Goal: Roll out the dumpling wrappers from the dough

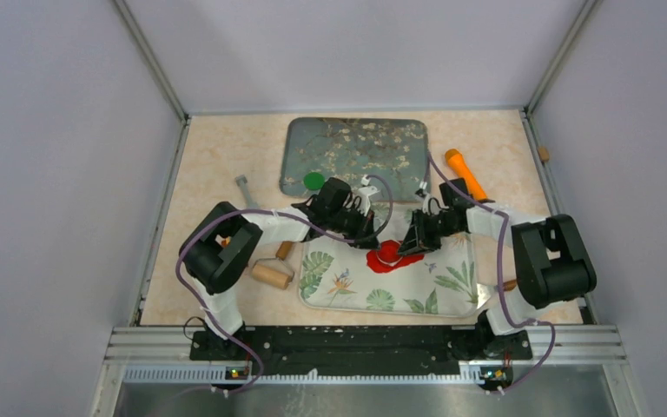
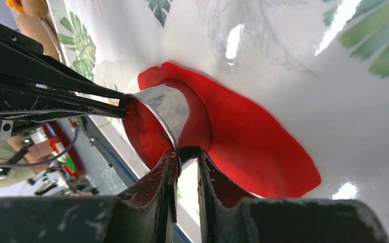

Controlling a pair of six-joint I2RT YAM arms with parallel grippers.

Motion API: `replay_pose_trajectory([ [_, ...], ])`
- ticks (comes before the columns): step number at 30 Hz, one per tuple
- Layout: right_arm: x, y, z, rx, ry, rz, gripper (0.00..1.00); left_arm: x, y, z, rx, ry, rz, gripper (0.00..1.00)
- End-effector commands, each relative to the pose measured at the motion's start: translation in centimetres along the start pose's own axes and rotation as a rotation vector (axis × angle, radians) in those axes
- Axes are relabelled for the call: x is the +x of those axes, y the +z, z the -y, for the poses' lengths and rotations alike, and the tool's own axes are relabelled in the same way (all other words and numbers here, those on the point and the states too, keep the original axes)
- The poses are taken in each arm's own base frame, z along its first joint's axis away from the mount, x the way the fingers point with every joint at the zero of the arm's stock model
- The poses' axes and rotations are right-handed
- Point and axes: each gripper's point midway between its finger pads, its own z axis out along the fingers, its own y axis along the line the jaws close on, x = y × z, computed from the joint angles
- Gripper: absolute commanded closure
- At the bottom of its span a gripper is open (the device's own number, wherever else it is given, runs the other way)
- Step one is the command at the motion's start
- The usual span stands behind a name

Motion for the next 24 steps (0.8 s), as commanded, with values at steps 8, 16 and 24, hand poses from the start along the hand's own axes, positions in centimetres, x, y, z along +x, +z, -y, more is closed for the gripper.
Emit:
replay_pose_trajectory([
  [8,-3.5,-4.0,-3.1,0.117,-0.276,0.060,0.67,-1.3,-2.6,0.8,-0.111,0.140,-0.071,0.75],
  [16,-4.1,-10.5,-10.1,-0.023,-0.838,0.172,0.60,-6.0,-4.9,2.7,0.028,0.093,-0.021,0.55],
  [24,-2.1,-7.5,-10.0,-0.004,-1.617,0.016,0.73,-5.7,-2.9,2.1,0.189,0.118,-0.188,0.54],
])
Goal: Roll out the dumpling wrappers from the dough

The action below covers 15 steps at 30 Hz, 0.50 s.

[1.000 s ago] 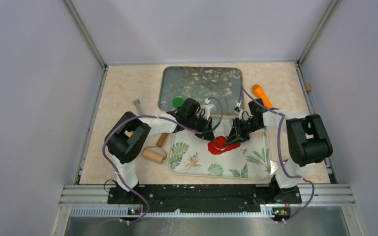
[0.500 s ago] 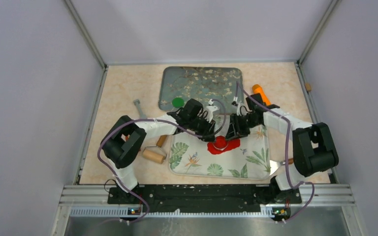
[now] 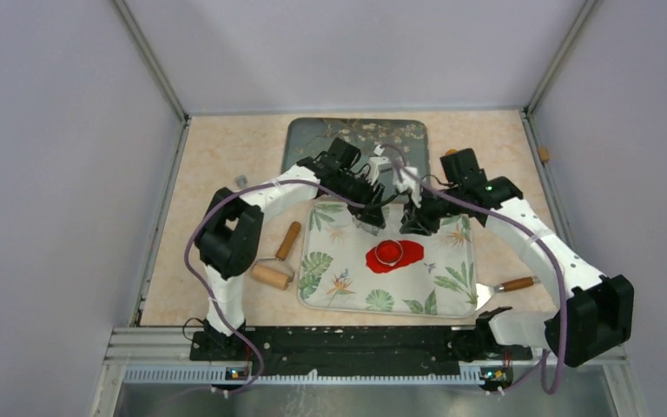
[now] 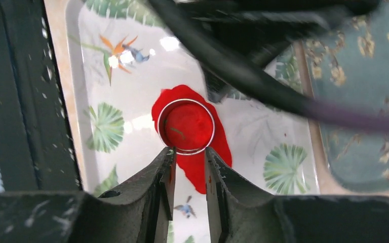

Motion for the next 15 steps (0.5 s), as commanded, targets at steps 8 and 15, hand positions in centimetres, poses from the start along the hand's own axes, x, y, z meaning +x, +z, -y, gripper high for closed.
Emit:
replay_pose_trajectory([
  [8,4.2,5.9,-3.4,-0.239,-0.802,-0.234,0.76,1.8,3.3,-0.8,0.149,-0.048,-0.123,0.55],
  [15,6.4,7.2,-3.4,-0.255,-0.827,-0.294,0.73,2.2,3.8,-0.9,0.177,-0.063,-0.126,0.59],
])
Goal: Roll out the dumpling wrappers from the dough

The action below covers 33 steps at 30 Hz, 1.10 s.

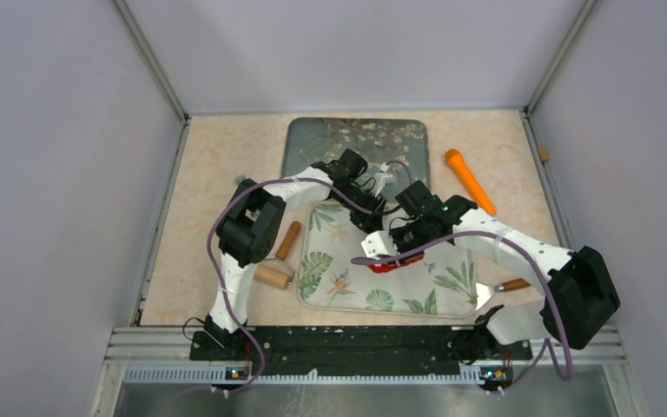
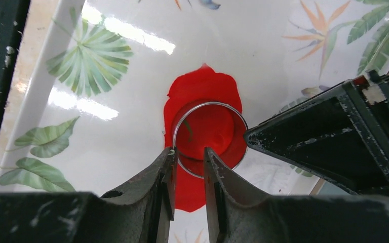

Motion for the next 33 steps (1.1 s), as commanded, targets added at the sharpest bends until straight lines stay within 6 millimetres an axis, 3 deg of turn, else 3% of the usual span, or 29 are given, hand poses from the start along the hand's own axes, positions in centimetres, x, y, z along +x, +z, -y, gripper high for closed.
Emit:
replay_pose_trajectory([
  [1,0.6,0.9,0.6,0.007,-0.084,-0.032,0.72,-1.4,-0.1,1.5,0.061,0.039,0.025,0.59],
  [12,2.2,3.1,-0.2,-0.045,-0.084,-0.059,0.73,-0.9,1.3,0.5,0.075,0.014,0.001,0.62],
  [19,2.8,3.6,-1.0,-0.076,-0.076,-0.072,0.81,-0.6,1.5,0.3,0.070,0.008,-0.006,0.67],
  [28,3.6,4.2,-2.1,-0.116,-0.061,-0.089,0.99,-0.2,1.6,-0.1,0.055,0.011,-0.020,0.75],
  [33,4.1,5.0,-3.4,-0.145,-0.024,-0.098,1.00,1.1,2.1,-0.6,0.044,-0.008,-0.049,0.80],
])
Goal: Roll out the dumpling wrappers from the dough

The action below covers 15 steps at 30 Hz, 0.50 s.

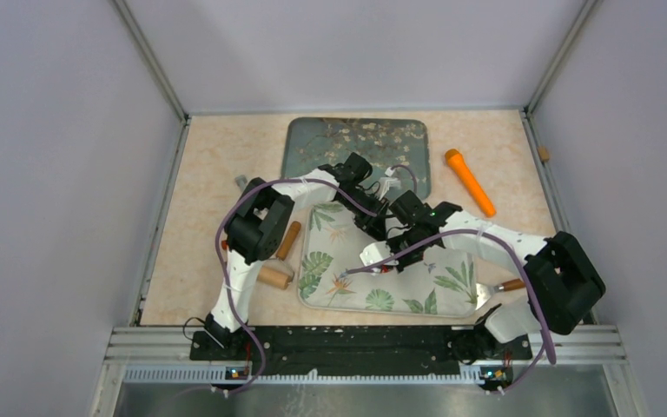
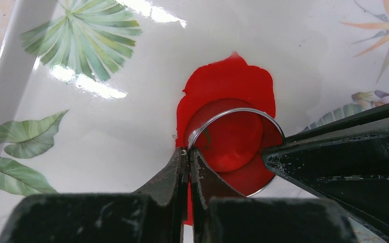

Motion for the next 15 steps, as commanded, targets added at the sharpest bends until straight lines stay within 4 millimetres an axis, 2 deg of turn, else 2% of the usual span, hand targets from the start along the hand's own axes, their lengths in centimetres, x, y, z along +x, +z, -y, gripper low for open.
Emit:
replay_pose_trajectory([
  [1,0.3,1.8,-2.2,-0.067,0.023,0.001,1.00,0.9,0.5,-1.0,-0.030,0.004,-0.035,0.81],
  [8,0.4,2.3,-3.0,-0.092,0.054,0.006,1.00,2.5,1.1,-2.3,-0.056,-0.022,-0.070,0.88],
  [13,0.4,2.8,-3.4,-0.131,0.104,0.010,1.00,3.5,1.7,-3.4,-0.110,-0.022,-0.096,1.00],
  [15,0.5,3.1,-3.5,-0.145,0.145,0.000,1.00,4.1,1.9,-3.9,-0.154,-0.008,-0.105,1.00],
])
